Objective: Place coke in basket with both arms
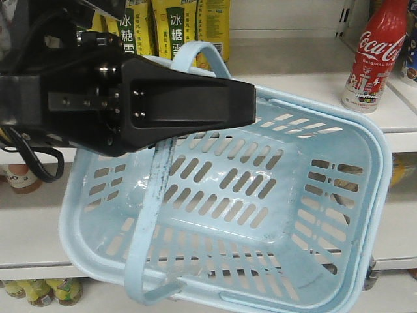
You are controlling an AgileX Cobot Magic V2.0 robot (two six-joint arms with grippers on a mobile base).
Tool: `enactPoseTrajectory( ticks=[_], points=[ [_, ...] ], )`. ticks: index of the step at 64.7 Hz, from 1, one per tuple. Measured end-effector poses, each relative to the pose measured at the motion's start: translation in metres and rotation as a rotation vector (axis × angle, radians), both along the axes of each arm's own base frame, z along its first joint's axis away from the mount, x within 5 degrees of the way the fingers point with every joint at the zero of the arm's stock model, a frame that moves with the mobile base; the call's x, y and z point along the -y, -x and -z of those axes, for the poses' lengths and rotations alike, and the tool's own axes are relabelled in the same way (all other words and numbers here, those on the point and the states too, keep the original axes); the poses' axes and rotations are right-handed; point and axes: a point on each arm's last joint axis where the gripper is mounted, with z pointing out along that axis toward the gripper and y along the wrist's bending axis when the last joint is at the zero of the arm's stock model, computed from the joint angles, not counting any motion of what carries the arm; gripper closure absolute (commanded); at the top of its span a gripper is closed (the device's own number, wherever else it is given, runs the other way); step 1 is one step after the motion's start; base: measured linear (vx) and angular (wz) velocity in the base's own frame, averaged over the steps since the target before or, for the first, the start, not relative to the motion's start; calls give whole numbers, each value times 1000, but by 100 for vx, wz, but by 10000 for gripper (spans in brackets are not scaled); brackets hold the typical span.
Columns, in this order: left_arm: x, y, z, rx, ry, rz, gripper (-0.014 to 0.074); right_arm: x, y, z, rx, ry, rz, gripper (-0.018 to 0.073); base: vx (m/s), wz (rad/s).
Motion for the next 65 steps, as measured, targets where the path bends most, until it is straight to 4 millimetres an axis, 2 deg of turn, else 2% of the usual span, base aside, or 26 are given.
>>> enactPoseTrajectory(
  ticks=[37,42,65],
  points=[
    [0,0,0,0,0,0,602,0,0,0,6,-20,0,564,0,0],
    [0,0,0,0,0,0,602,-2,0,-3,39,-106,-5,564,0,0],
    [0,0,0,0,-1,0,602,-4,-1,-21,255,-714,-19,564,0,0]
  ],
)
